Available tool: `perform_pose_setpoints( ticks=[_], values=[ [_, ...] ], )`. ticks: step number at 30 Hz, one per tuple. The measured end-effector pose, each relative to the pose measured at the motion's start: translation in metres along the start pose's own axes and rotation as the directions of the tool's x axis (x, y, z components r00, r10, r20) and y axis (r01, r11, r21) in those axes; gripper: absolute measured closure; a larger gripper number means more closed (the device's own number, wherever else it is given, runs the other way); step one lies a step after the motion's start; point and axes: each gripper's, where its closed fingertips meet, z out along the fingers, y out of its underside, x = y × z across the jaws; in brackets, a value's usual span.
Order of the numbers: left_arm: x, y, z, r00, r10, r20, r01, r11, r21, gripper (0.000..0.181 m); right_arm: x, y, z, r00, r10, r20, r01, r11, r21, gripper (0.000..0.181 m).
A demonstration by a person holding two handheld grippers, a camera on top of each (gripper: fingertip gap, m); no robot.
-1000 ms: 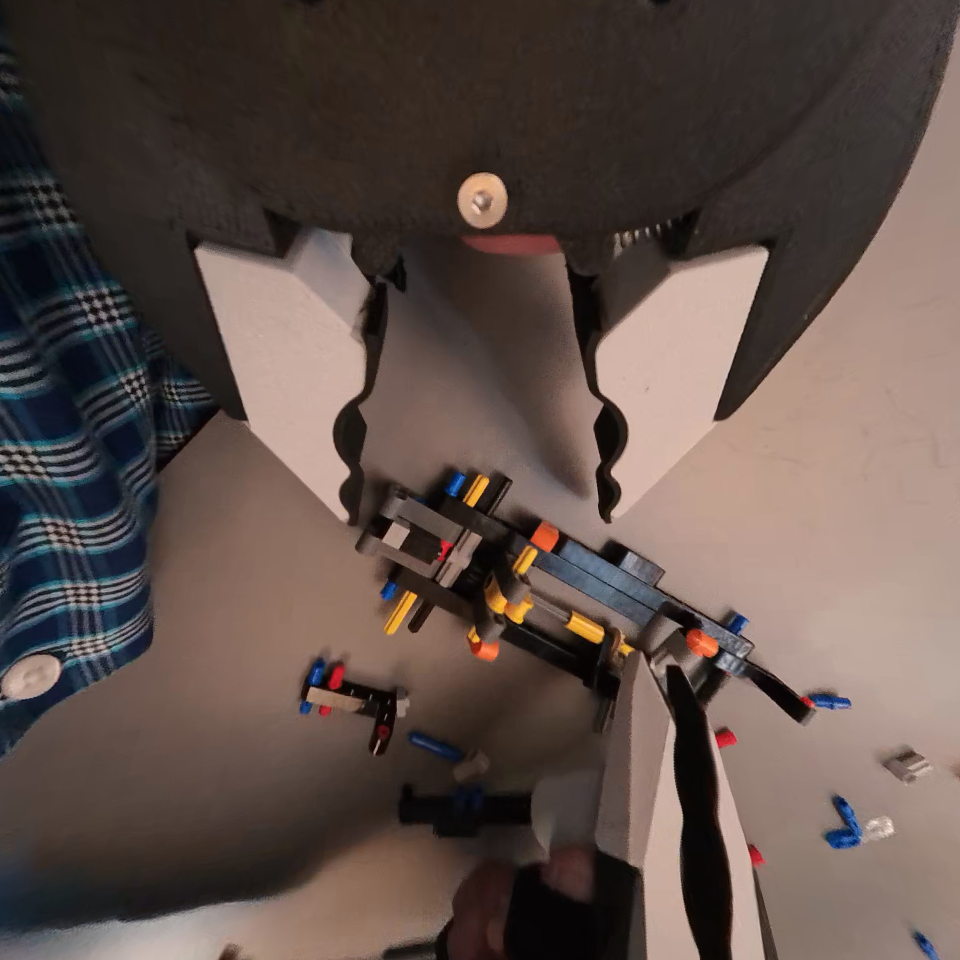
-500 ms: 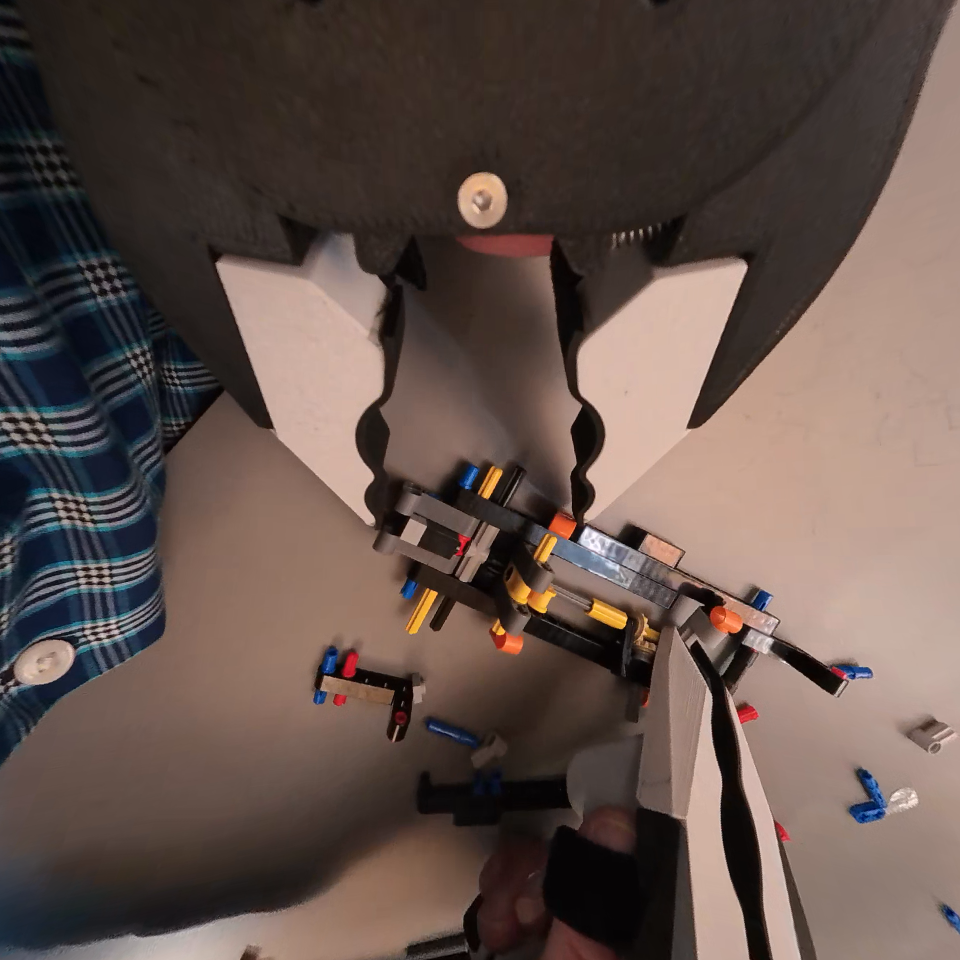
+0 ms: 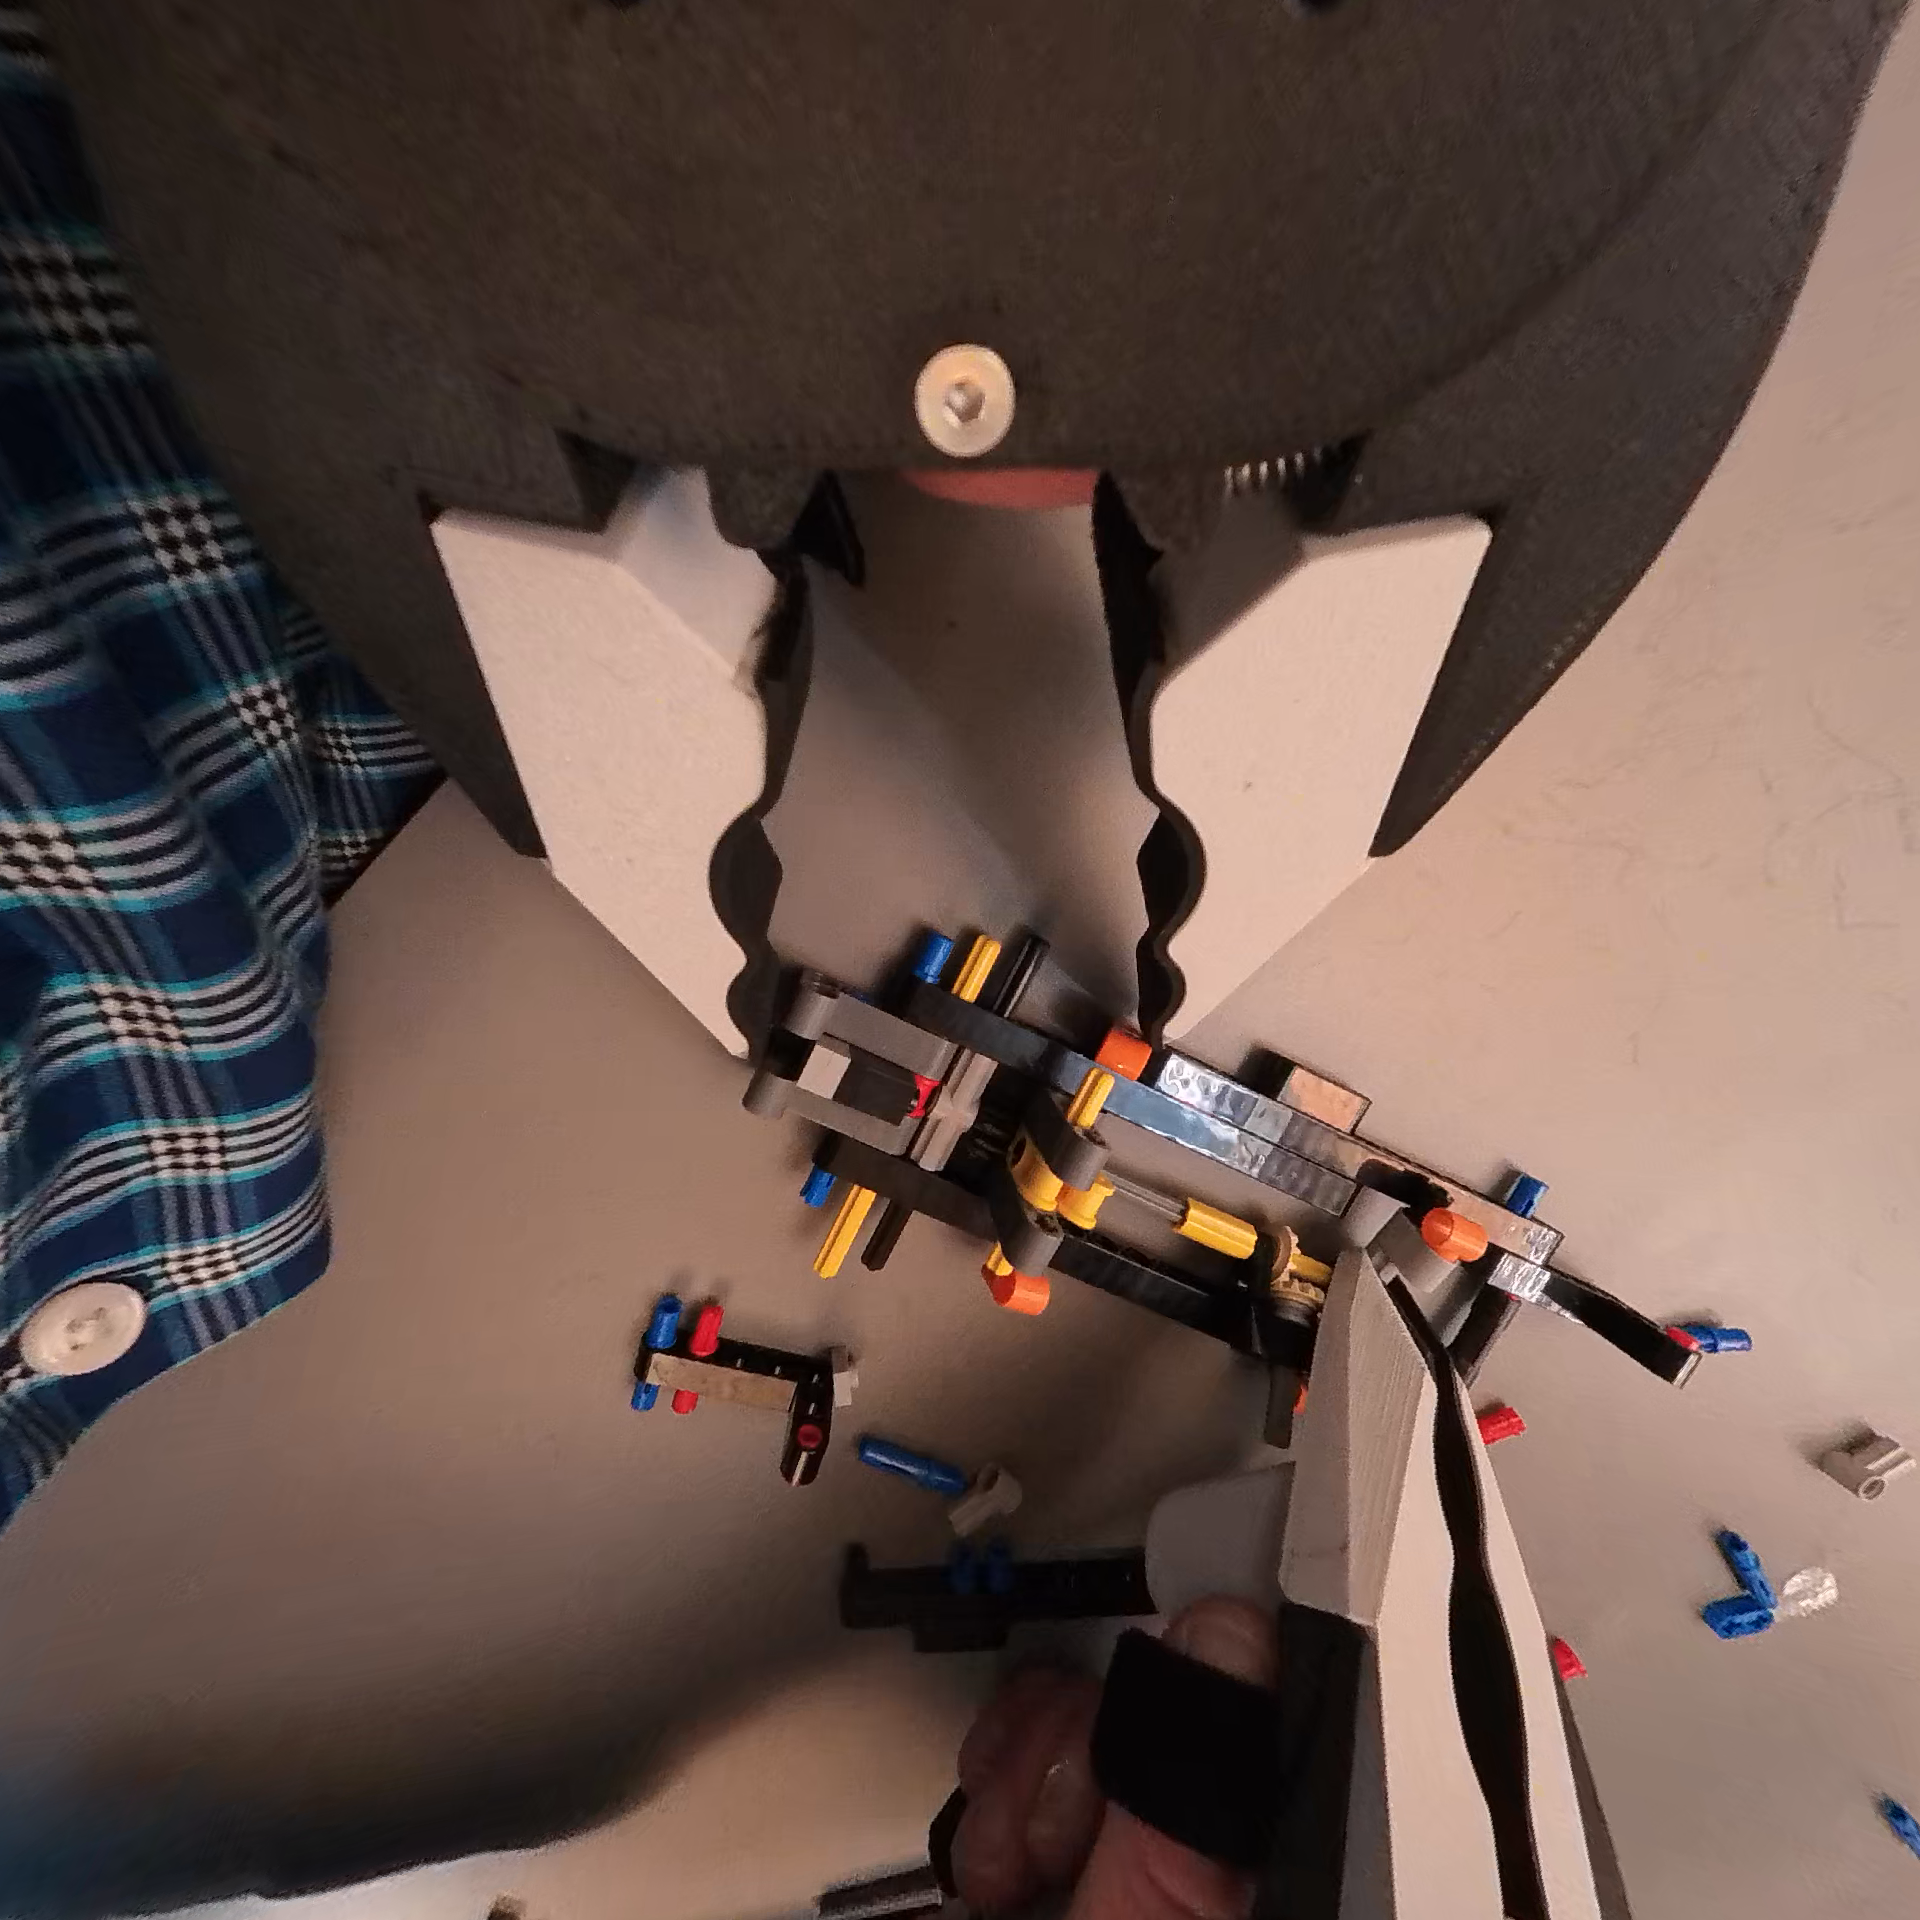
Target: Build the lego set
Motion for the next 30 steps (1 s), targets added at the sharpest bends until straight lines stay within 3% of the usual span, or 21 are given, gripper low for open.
perform_pose_setpoints(
  ticks=[16,21,25,30],
  values=[
    [-0.002,0.0,0.0,1.0,-0.019,-0.004,0.019,1.0,-0.009,0.113,0.002,-0.005,0.0,1.0,0.011,0.004,-0.011,1.0,0.019,0.173],
    [-0.002,-0.002,-0.005,0.999,-0.038,-0.031,0.039,0.999,0.016,0.116,0.004,-0.01,-0.008,1.0,0.015,0.008,-0.015,0.999,0.032,0.164],
    [0.0,-0.001,-0.011,0.993,-0.085,-0.077,0.087,0.996,0.026,0.114,0.007,-0.009,-0.016,1.0,-0.015,-0.01,0.016,1.0,0.012,0.172],
    [-0.031,-0.006,-0.029,0.982,-0.18,-0.054,0.184,0.98,0.07,0.12,0.006,-0.01,-0.01,0.998,-0.061,-0.005,0.061,0.997,-0.045,0.171]
  ],
)
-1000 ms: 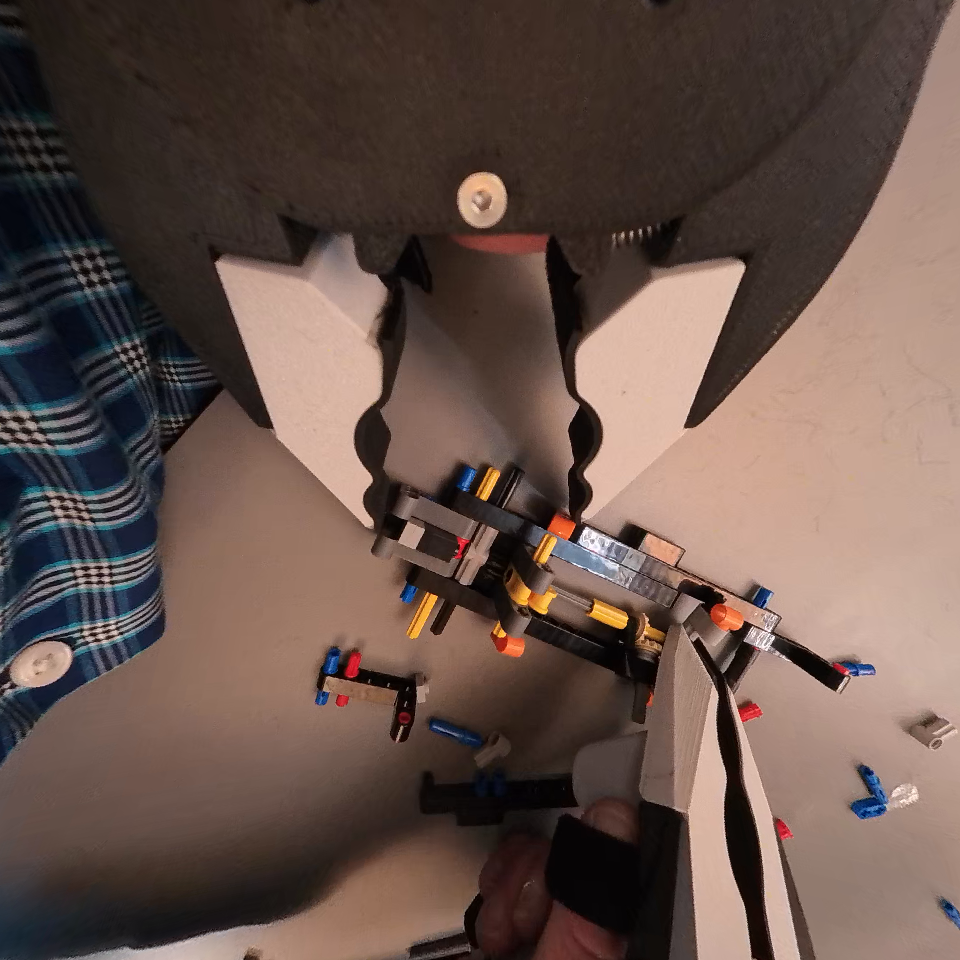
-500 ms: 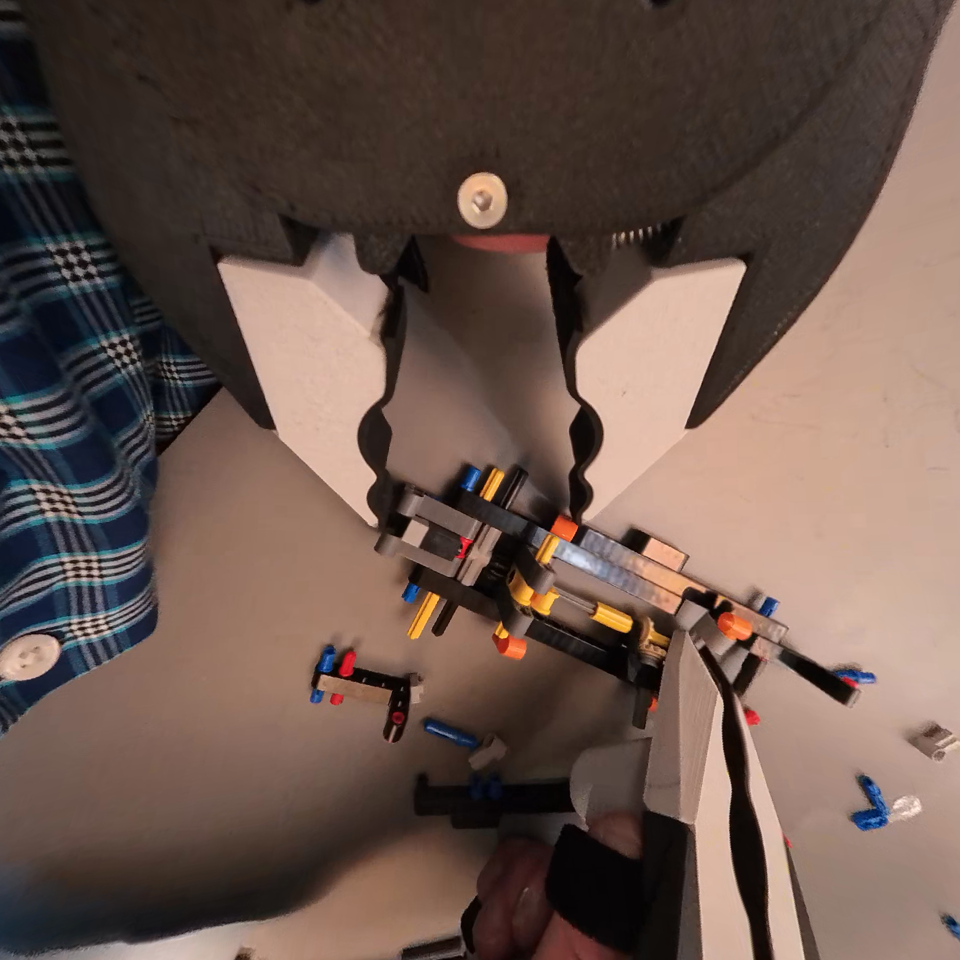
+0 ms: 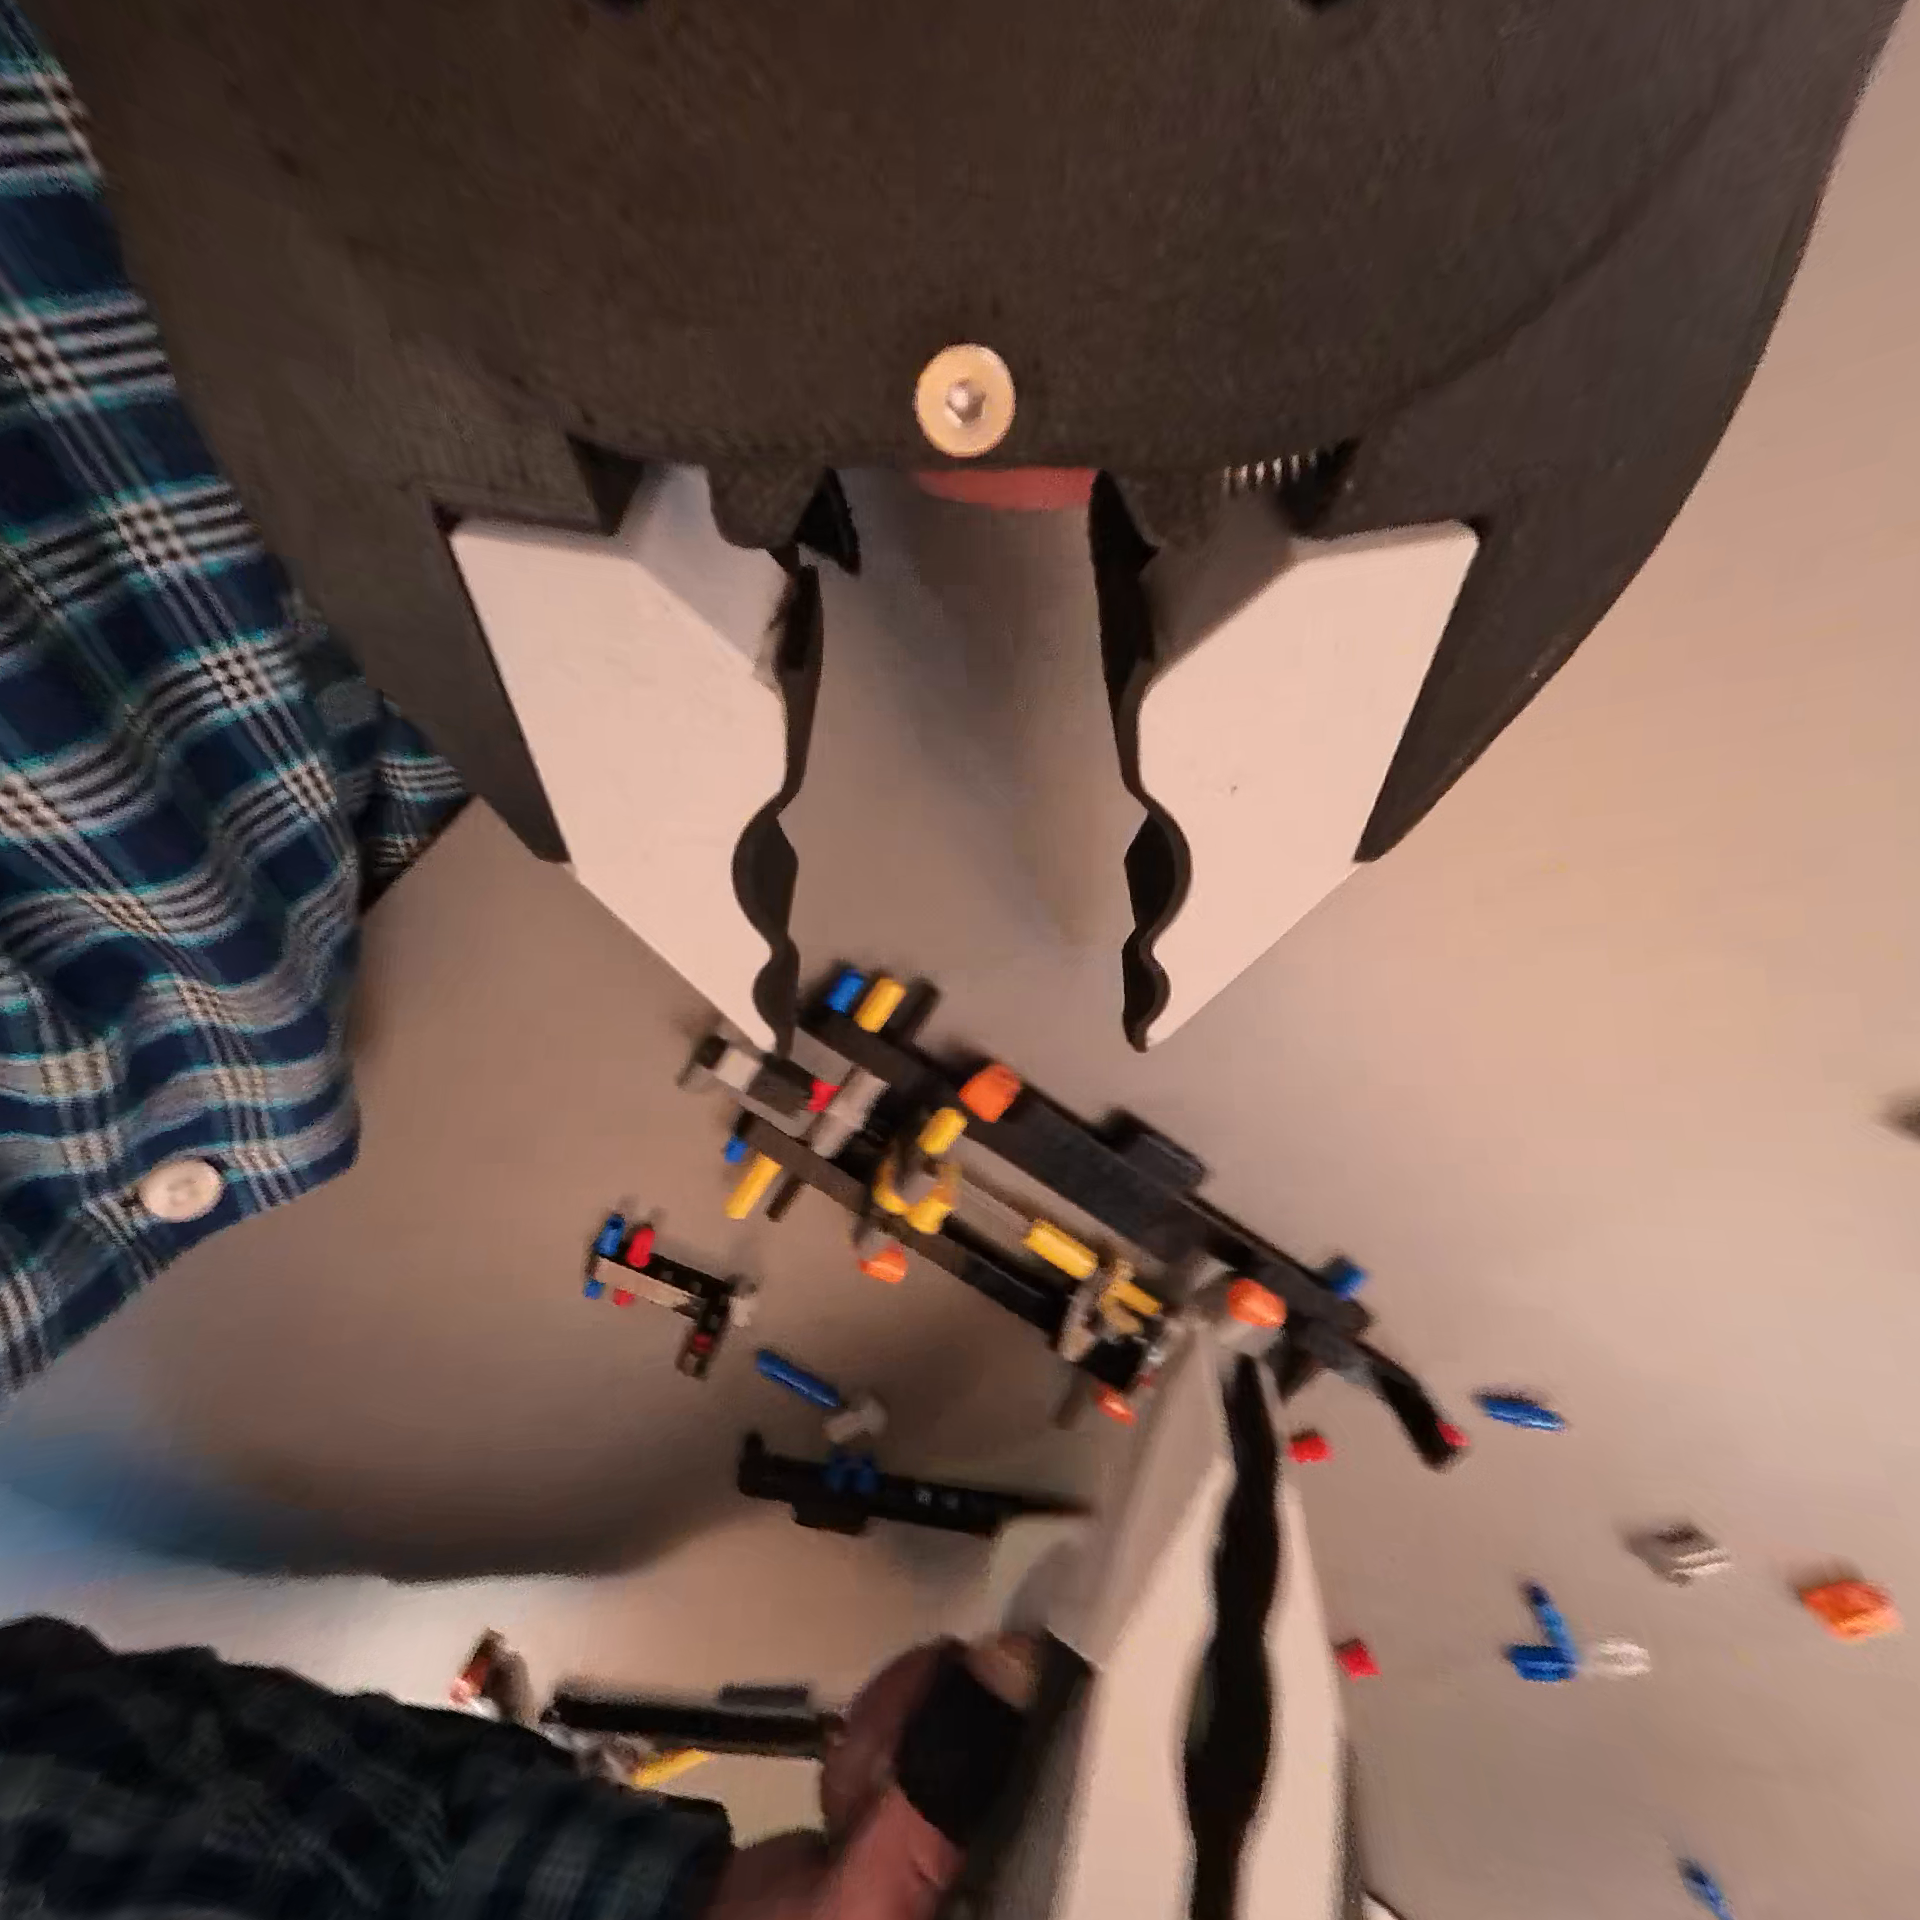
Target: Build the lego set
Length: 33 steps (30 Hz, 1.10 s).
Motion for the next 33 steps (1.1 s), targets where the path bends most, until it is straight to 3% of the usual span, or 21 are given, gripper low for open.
perform_pose_setpoints(
  ticks=[6,12,21,29,33],
  values=[
    [-0.039,-0.025,0.016,0.995,-0.042,0.094,0.039,0.999,0.032,0.133,-0.003,0.006,0.011,0.998,-0.05,0.028,0.053,0.994,-0.096,0.177],
    [-0.05,-0.016,0.052,0.993,-0.077,0.088,0.084,0.993,-0.082,0.133,-0.004,0.007,0.01,0.999,-0.037,0.025,0.04,0.991,-0.129,0.177],
    [-0.049,-0.023,0.055,0.971,-0.235,0.048,0.237,0.97,-0.043,0.118,-0.009,0.0,-0.003,1.0,0.009,0.018,-0.011,0.996,0.083,0.177],
    [-0.035,-0.04,0.049,0.899,-0.397,-0.187,0.408,0.913,0.024,0.139,-0.016,-0.018,-0.028,0.997,-0.067,-0.032,0.073,0.956,0.284,0.177],
    [-0.026,-0.05,0.049,0.839,-0.432,-0.332,0.466,0.884,0.027,0.137,-0.023,-0.025,-0.037,0.993,-0.109,-0.046,0.118,0.931,0.345,0.177]
  ],
)
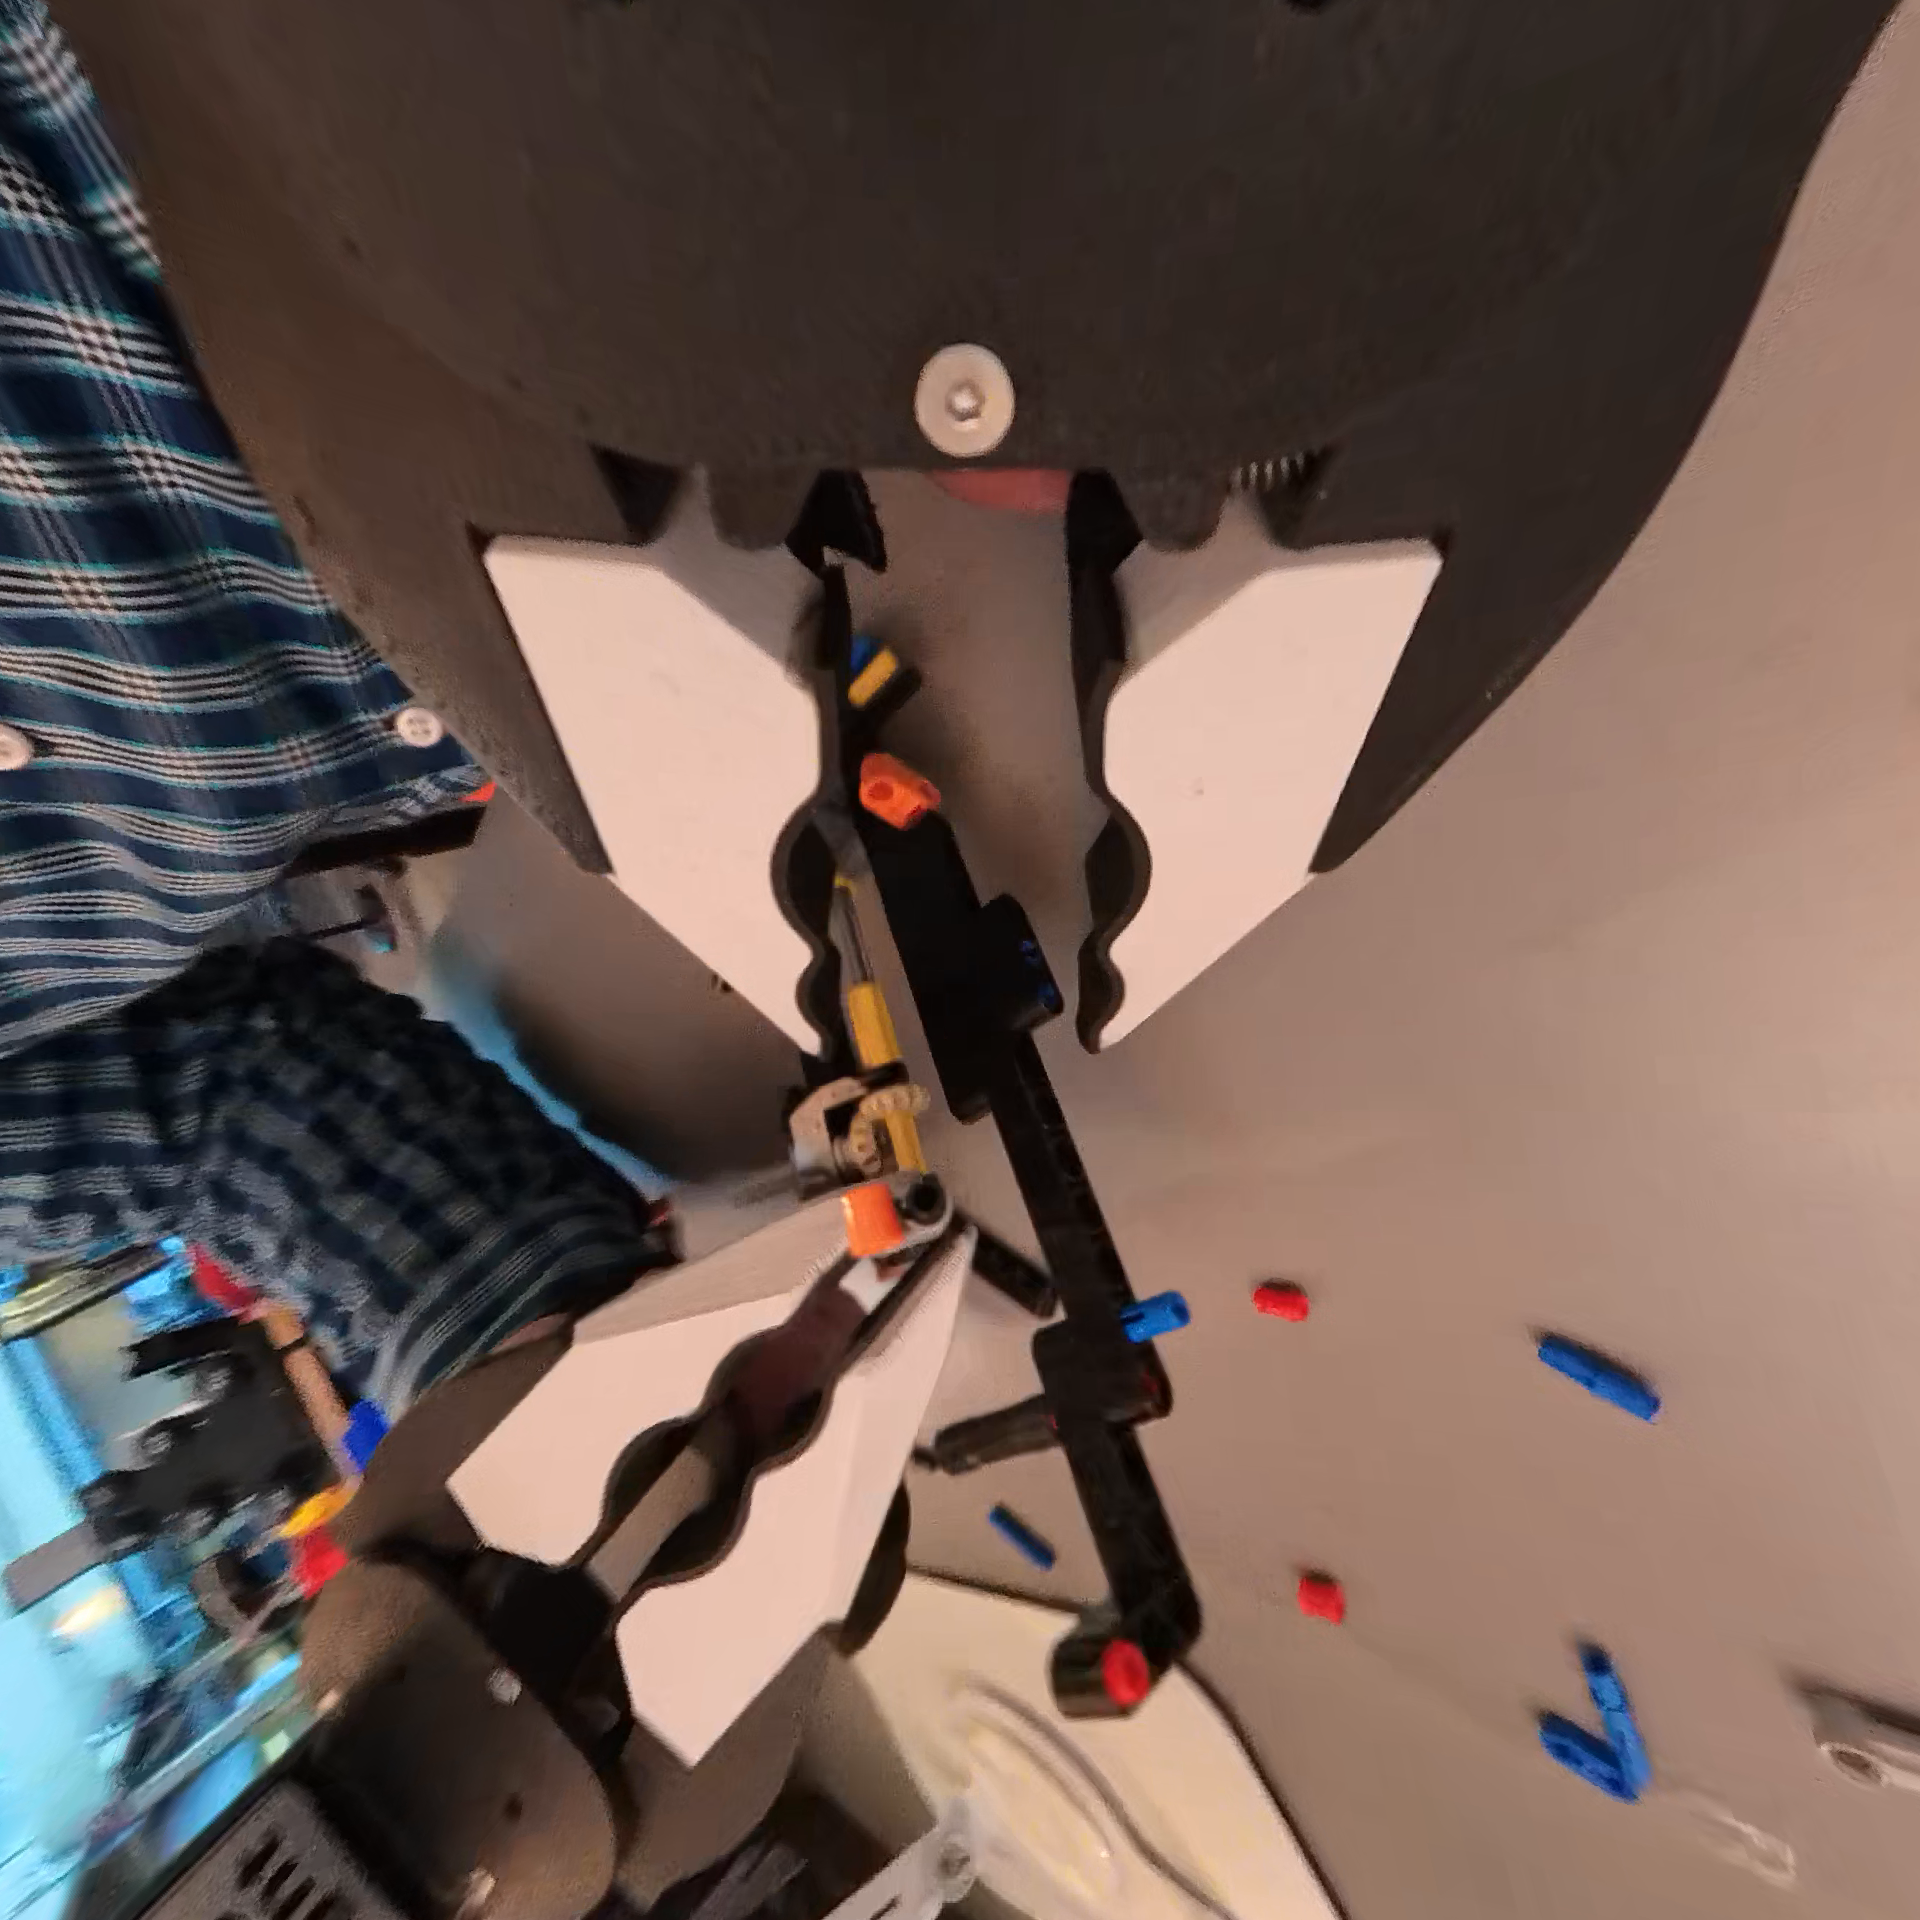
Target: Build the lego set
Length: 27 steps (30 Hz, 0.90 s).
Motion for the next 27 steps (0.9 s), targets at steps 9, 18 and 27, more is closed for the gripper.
perform_pose_setpoints(
  ticks=[9,18,27],
  values=[
    [0.012,-0.012,0.0,0.997,0.052,-0.057,-0.048,0.997,0.068,0.171,0.004,-0.003,-0.011,0.996,-0.071,-0.056,0.071,0.997,-0.003,0.177],
    [0.011,-0.016,-0.002,0.994,0.105,0.028,-0.106,0.994,0.04,0.172,0.005,-0.008,-0.013,0.974,-0.178,-0.143,0.173,0.984,-0.046,0.177],
    [0.005,-0.025,-0.005,0.971,0.19,0.143,-0.205,0.974,0.096,0.165,0.008,-0.009,-0.018,0.967,-0.186,-0.173,0.185,0.982,-0.022,0.178]
  ],
)
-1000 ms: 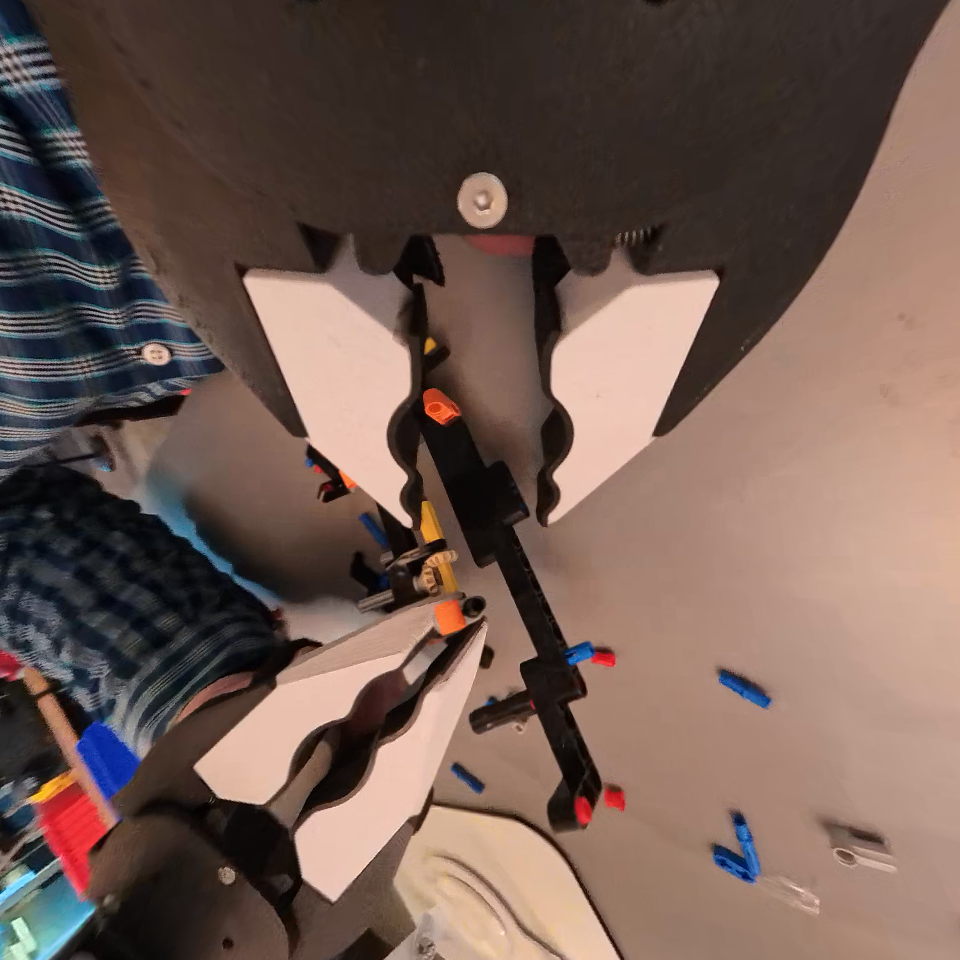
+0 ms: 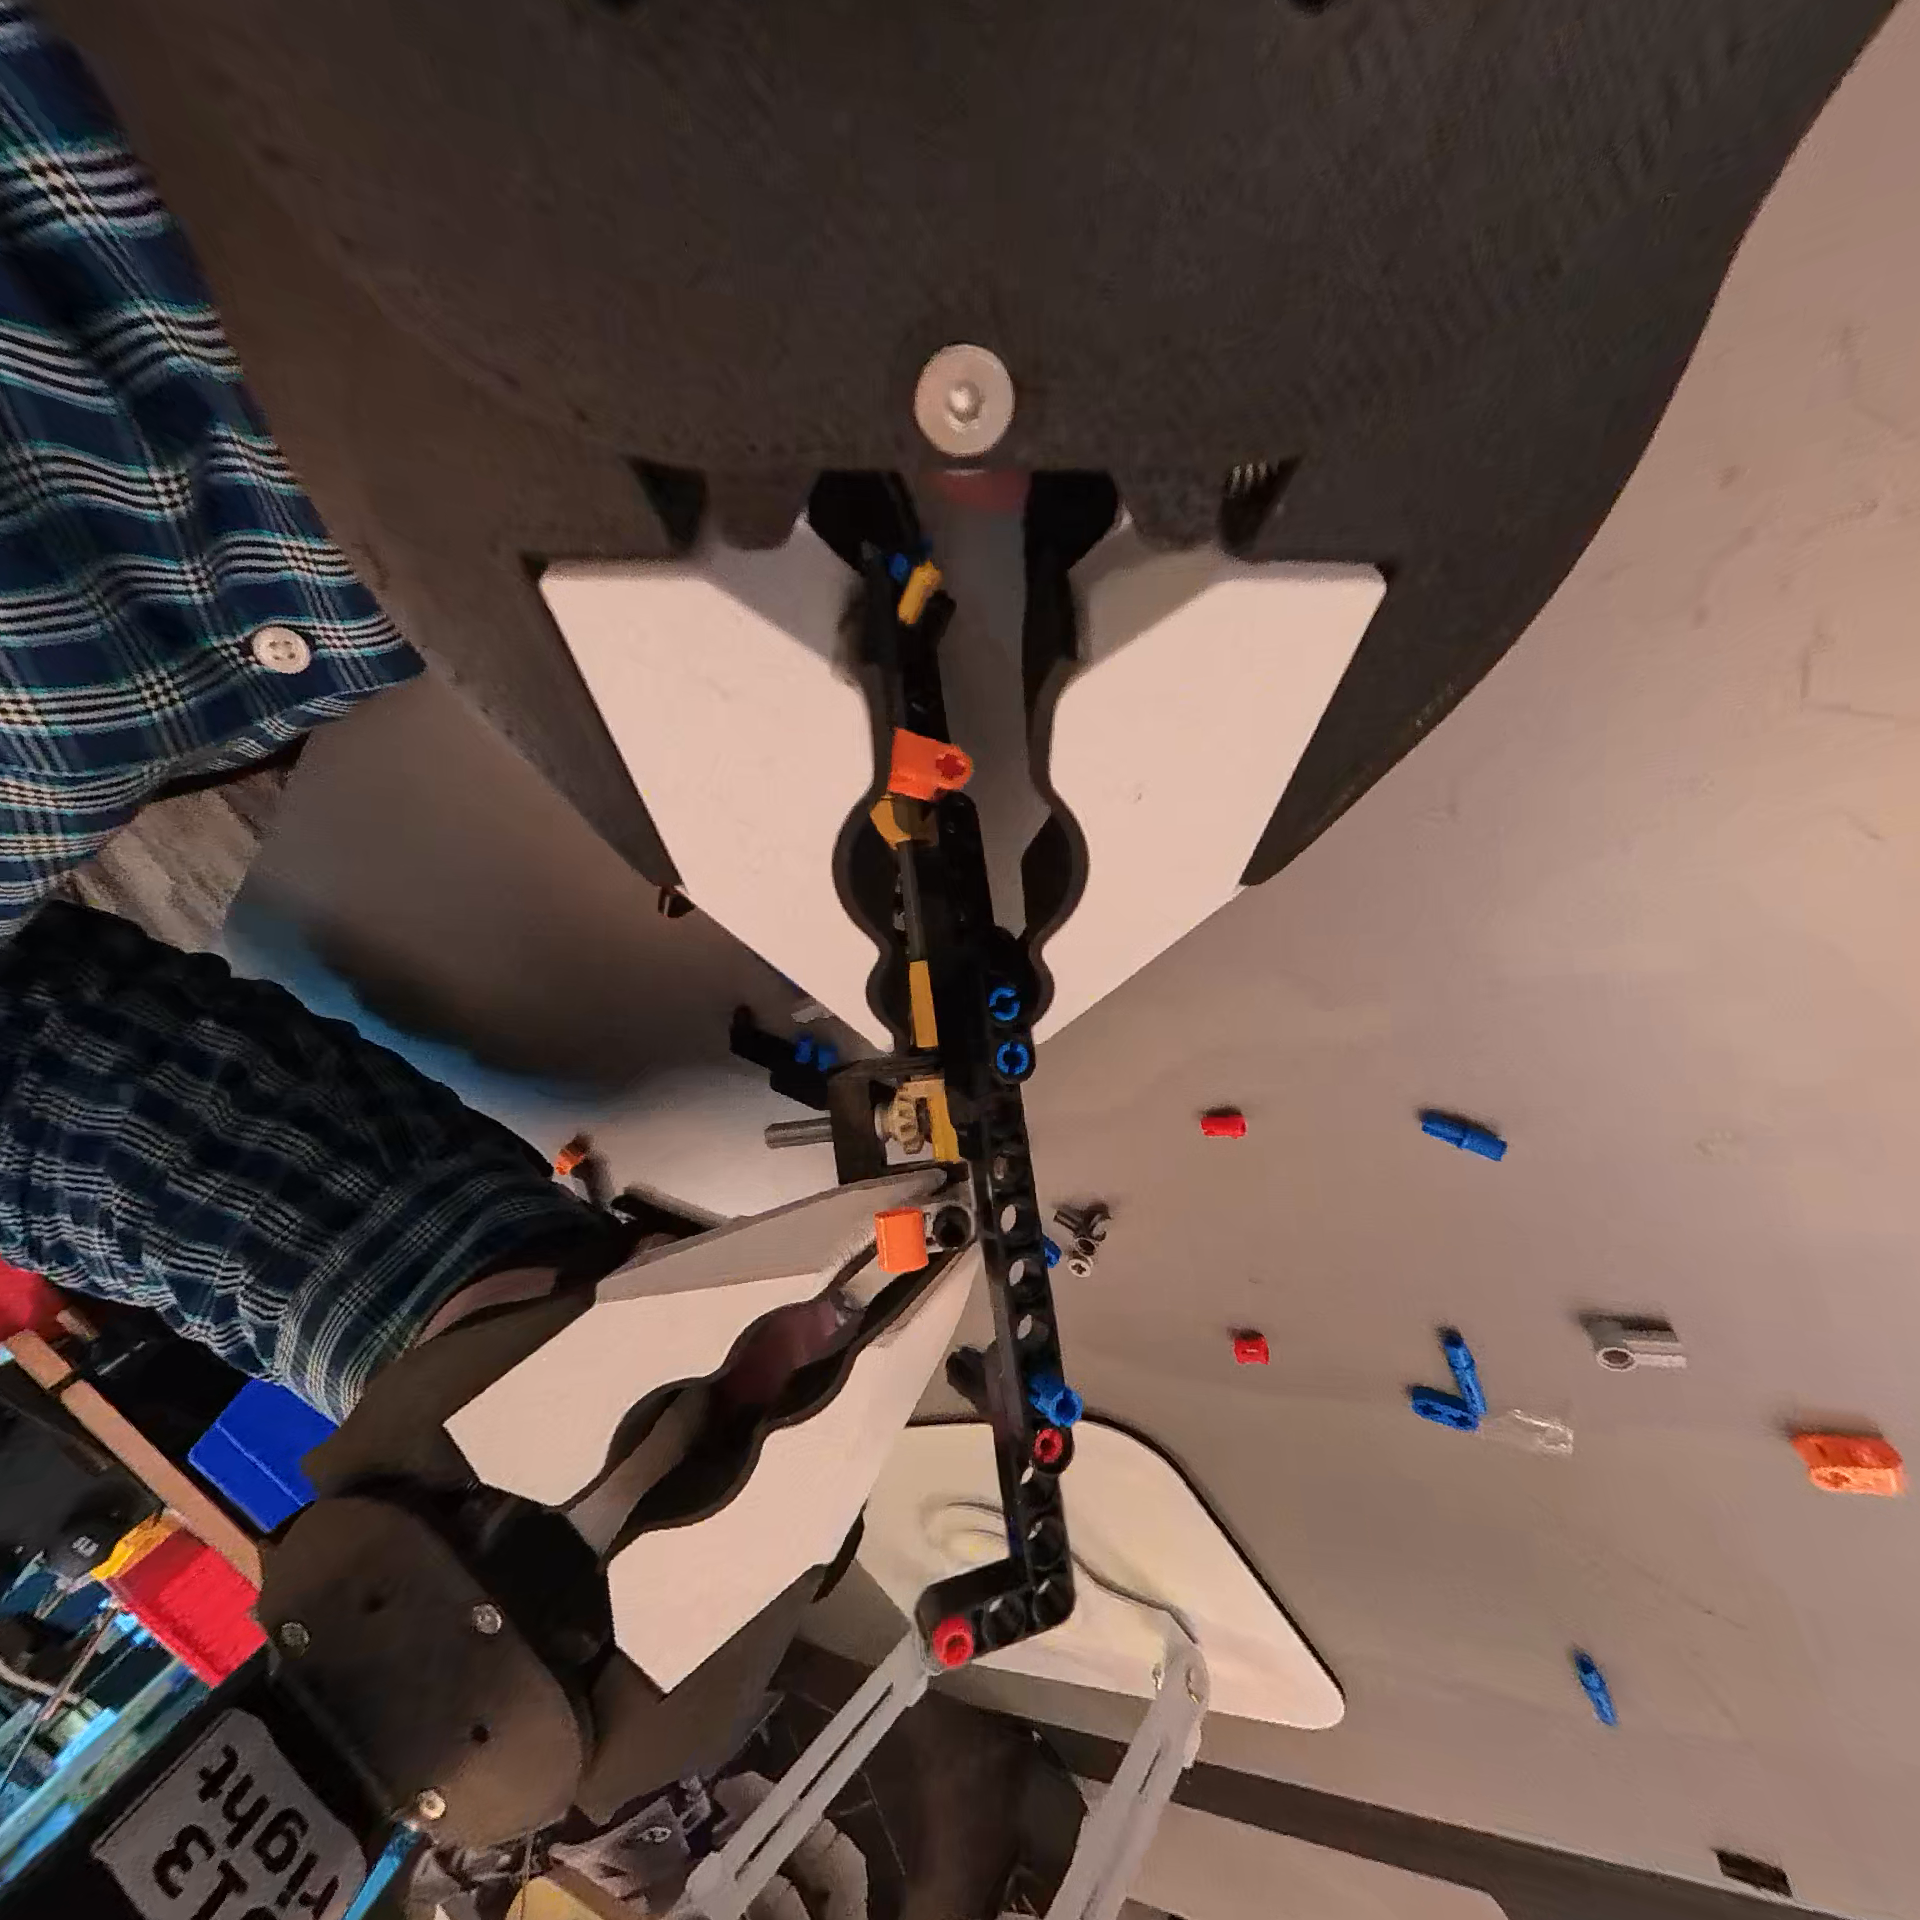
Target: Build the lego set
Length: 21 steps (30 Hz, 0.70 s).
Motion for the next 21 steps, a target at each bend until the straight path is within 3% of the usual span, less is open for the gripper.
perform_pose_setpoints(
  ticks=[21],
  values=[
    [0.005,-0.014,-0.002,1.0,-0.001,0.011,0.001,0.999,0.052,0.176,0.005,-0.011,-0.009,0.987,-0.116,-0.115,0.114,0.993,-0.024,0.176]
  ],
)
